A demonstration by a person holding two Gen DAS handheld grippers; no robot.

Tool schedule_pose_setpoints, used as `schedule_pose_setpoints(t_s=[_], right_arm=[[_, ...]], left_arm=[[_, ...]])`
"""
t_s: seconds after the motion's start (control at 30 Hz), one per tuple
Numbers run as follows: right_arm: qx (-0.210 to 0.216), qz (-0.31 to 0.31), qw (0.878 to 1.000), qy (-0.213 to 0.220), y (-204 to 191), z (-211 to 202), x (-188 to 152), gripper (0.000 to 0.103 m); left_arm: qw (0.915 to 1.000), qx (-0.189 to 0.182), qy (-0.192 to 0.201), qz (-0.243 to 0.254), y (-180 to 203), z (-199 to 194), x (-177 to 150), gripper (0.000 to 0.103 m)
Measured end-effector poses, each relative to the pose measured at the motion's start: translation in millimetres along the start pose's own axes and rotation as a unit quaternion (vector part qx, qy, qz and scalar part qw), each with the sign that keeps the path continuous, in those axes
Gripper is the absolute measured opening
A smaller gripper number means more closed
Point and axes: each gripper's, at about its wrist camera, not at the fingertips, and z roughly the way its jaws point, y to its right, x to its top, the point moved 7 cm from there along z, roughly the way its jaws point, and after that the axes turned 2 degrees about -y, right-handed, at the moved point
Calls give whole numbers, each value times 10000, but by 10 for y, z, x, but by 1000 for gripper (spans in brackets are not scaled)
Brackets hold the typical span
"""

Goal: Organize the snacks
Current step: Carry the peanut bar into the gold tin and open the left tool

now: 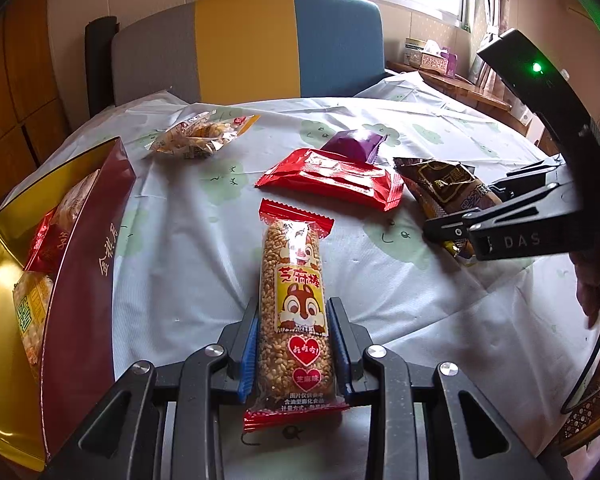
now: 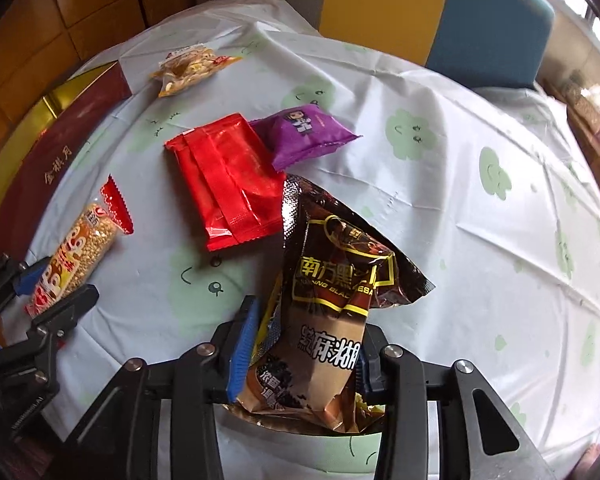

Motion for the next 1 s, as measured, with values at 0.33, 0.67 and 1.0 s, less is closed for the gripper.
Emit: schedule_pose_setpoints(t_s=[0.33,0.67,1.0], right_arm=[[-8,373,9991,-198,159,53,21,65],[-247,-391,9989,37,-159,-8,-22,38],[-330,-465,9983,97,-230,-60,-76,38]], left_arm=[[10000,14,9,31,2,-2,-2,32],[9992,-203,-325,-105,4,-53,27,30],[9874,-856,103,-1324,-587,-718,340,30]])
